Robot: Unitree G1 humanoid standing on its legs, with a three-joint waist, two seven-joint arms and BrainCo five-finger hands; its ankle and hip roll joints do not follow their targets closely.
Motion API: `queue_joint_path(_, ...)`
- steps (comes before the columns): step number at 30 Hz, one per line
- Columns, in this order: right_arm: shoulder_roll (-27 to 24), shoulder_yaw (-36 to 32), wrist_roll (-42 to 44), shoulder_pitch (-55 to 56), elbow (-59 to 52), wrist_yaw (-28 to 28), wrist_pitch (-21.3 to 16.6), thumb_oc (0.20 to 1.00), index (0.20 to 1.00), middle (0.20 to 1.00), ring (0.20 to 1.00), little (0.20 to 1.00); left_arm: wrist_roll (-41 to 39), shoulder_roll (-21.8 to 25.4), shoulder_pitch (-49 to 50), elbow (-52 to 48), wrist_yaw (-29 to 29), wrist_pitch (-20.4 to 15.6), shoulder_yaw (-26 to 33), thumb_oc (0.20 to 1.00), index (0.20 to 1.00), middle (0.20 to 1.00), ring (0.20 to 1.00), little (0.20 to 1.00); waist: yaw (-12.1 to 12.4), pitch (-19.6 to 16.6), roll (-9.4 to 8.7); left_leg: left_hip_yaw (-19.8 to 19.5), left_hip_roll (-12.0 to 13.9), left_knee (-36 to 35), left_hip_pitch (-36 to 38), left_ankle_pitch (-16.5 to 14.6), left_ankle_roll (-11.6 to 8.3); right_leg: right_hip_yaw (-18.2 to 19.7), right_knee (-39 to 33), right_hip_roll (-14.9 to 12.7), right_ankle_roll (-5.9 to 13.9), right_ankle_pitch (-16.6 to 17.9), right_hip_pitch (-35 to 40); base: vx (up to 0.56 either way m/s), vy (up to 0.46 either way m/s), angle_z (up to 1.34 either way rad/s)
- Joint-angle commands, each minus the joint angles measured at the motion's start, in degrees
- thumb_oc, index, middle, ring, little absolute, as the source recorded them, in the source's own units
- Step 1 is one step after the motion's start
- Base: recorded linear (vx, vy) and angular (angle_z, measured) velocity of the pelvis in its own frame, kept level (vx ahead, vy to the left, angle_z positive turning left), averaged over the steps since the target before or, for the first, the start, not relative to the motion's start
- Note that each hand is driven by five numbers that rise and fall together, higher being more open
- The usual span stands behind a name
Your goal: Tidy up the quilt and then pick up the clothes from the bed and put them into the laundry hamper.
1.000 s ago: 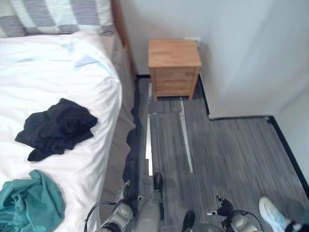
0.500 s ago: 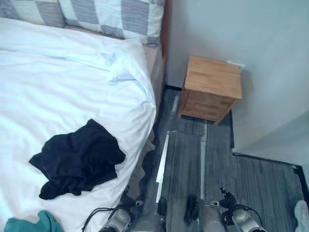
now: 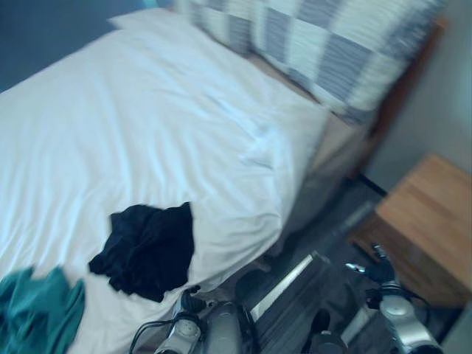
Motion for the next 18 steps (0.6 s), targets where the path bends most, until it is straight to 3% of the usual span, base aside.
queue_joint_path(1,-0.7,-3.3,-1.2,-0.7,-4.3,-6.0,-3.5,1.000,1.000,1.000,1.000,1.000,-0.3,1.2,-1.0,2.0,1.4,0.3,-1.4,1.000,1.000,1.000,1.000,1.000,-3.7,-1.4,0.52,-1.6,0.1,-15.5,11.5,2.4,0.11,5.1,2.8,-1.4,5.74,-5.6,-3.7,0.16,0.143,0.37)
queue_joint_path(2,-0.8,-2.8,-2.7,-1.4,-5.8,-7.1,-3.5,1.000,1.000,1.000,1.000,1.000,-1.3,0.6,-0.2,2.2,1.5,-0.1,-1.8,1.000,1.000,1.000,1.000,1.000,-2.7,-1.4,0.18,-4.7,-2.9,-16.9,13.0,1.4,0.91,5.3,5.5,-1.7,5.74,-5.5,-4.0,0.20,0.157,-0.01)
queue_joint_path(3,-1.5,-4.7,-5.2,-1.0,-9.9,-8.5,-4.0,1.000,1.000,1.000,1.000,1.000,-1.6,0.2,-0.1,2.6,0.7,0.2,-1.1,1.000,1.000,1.000,1.000,1.000,-2.4,-1.4,0.22,-5.5,-3.4,-20.5,14.1,2.0,0.97,3.5,8.8,-2.2,6.02,-5.6,-4.3,0.21,0.177,-0.40)
queue_joint_path(4,-3.1,-7.9,-11.8,-2.6,-17.7,-11.8,-4.6,1.000,1.000,1.000,1.000,1.000,-3.1,-0.6,1.1,5.3,0.6,0.4,0.6,1.000,1.000,1.000,1.000,1.000,-2.6,-1.3,-0.03,-8.0,-5.2,-25.8,15.6,3.6,2.16,2.0,18.7,-4.6,8.76,-5.7,-6.5,0.10,0.095,0.08)
queue_joint_path(5,-3.1,-7.9,-11.9,-2.6,-17.8,-11.8,-4.5,1.000,1.000,1.000,1.000,1.000,-3.1,-0.6,1.0,5.5,0.6,0.3,0.7,1.000,1.000,1.000,1.000,1.000,-2.7,-1.3,-0.17,-8.0,-5.5,-26.2,15.7,3.7,2.27,2.1,19.3,-5.0,8.91,-6.0,-6.8,0.11,0.077,0.76)
queue_joint_path(6,-4.4,-8.4,-14.6,-3.6,-20.6,-12.1,-3.9,1.000,1.000,1.000,1.000,1.000,-3.0,-0.5,1.2,6.3,0.8,0.3,0.8,1.000,1.000,1.000,1.000,1.000,-3.0,-1.5,-0.10,-9.5,-6.1,-28.3,16.3,4.2,2.71,4.5,21.3,-4.6,9.90,-5.8,-8.0,0.03,-0.067,1.87)
queue_joint_path(7,-6.3,-8.7,-17.9,-5.4,-24.2,-13.4,-3.9,1.000,1.000,1.000,1.000,1.000,-2.4,-0.4,0.7,8.3,0.8,0.2,0.8,1.000,1.000,1.000,1.000,1.000,-4.0,-1.1,0.02,-12.3,-6.1,-30.3,16.7,6.6,2.58,11.5,19.8,-0.4,8.60,-7.6,-11.1,0.03,-0.079,1.58)
queue_joint_path(8,-6.3,-8.7,-18.0,-5.4,-24.2,-13.4,-3.8,1.000,1.000,1.000,1.000,1.000,-2.3,-0.5,0.6,8.4,0.8,0.1,0.9,1.000,1.000,1.000,1.000,1.000,-4.0,-1.2,0.17,-12.3,-5.9,-30.5,16.5,6.9,2.49,11.4,19.5,-0.1,8.42,-7.4,-11.2,0.02,-0.118,1.60)
queue_joint_path(9,-7.3,-9.5,-19.3,-5.6,-26.8,-13.5,-3.6,1.000,1.000,1.000,1.000,1.000,-2.0,-0.3,0.3,9.0,0.6,-0.1,0.8,1.000,1.000,1.000,1.000,1.000,-4.7,-0.9,0.07,-14.6,-6.1,-30.4,16.8,7.3,2.19,15.8,18.0,1.9,7.84,-8.6,-12.1,0.07,-0.203,1.30)
queue_joint_path(10,-9.3,-10.0,-21.2,-6.2,-27.6,-14.1,-3.4,1.000,1.000,1.000,1.000,1.000,-1.6,0.1,-0.1,10.0,0.4,-0.4,0.4,1.000,1.000,1.000,1.000,1.000,-5.3,-0.7,-0.32,-18.4,-6.4,-30.7,17.1,7.3,1.66,23.1,13.4,3.3,6.70,-9.3,-11.6,0.13,-0.290,1.87)
queue_joint_path(11,-11.4,-9.8,-22.3,-7.2,-27.4,-13.9,-3.0,1.000,1.000,1.000,1.000,1.000,-1.6,0.6,0.0,10.2,0.1,-0.8,0.1,1.000,1.000,1.000,1.000,1.000,-5.1,-1.1,-0.59,-20.6,-6.4,-30.9,17.1,7.5,1.35,26.6,11.1,3.8,5.92,-9.0,-11.2,0.09,-0.247,1.89)
queue_joint_path(13,-13.3,-9.8,-24.1,-8.4,-26.0,-14.0,-1.5,1.000,1.000,1.000,1.000,1.000,-2.1,1.4,0.3,10.3,-0.1,-0.9,0.6,1.000,1.000,1.000,1.000,1.000,-3.8,-1.9,-1.58,-22.6,-6.3,-30.8,16.9,7.6,0.83,27.7,8.7,3.6,5.47,-8.4,-10.0,0.06,-0.284,1.90)
queue_joint_path(15,-14.2,-8.1,-24.5,-12.5,-24.0,-13.5,-0.4,1.000,1.000,1.000,1.000,1.000,-2.3,2.0,1.1,10.1,-0.3,-1.3,1.1,1.000,1.000,1.000,1.000,1.000,-1.5,-2.7,-2.54,-23.2,-5.8,-30.3,16.4,7.8,0.17,24.4,5.5,2.9,5.37,-7.8,-8.0,0.03,-0.314,0.98)
queue_joint_path(16,-14.2,-7.8,-24.5,-12.9,-23.6,-13.6,-0.5,1.000,1.000,1.000,1.000,1.000,-2.3,2.0,1.1,10.0,-0.3,-1.3,1.3,1.000,1.000,1.000,1.000,1.000,-1.7,-2.7,-2.54,-23.3,-5.8,-30.3,16.4,7.8,0.14,24.2,5.1,2.9,5.36,-7.6,-7.7,0.03,-0.299,0.32)
queue_joint_path(18,-15.6,-5.1,-23.7,-16.9,-20.6,-12.2,0.3,1.000,1.000,1.000,1.000,1.000,-3.7,1.7,2.7,8.5,-0.4,-2.0,0.8,1.000,1.000,1.000,1.000,1.000,0.3,-3.1,-2.71,-25.0,-4.9,-31.1,15.6,9.4,-0.75,23.2,0.8,4.2,4.51,-7.1,-5.3,0.04,-0.286,0.28)
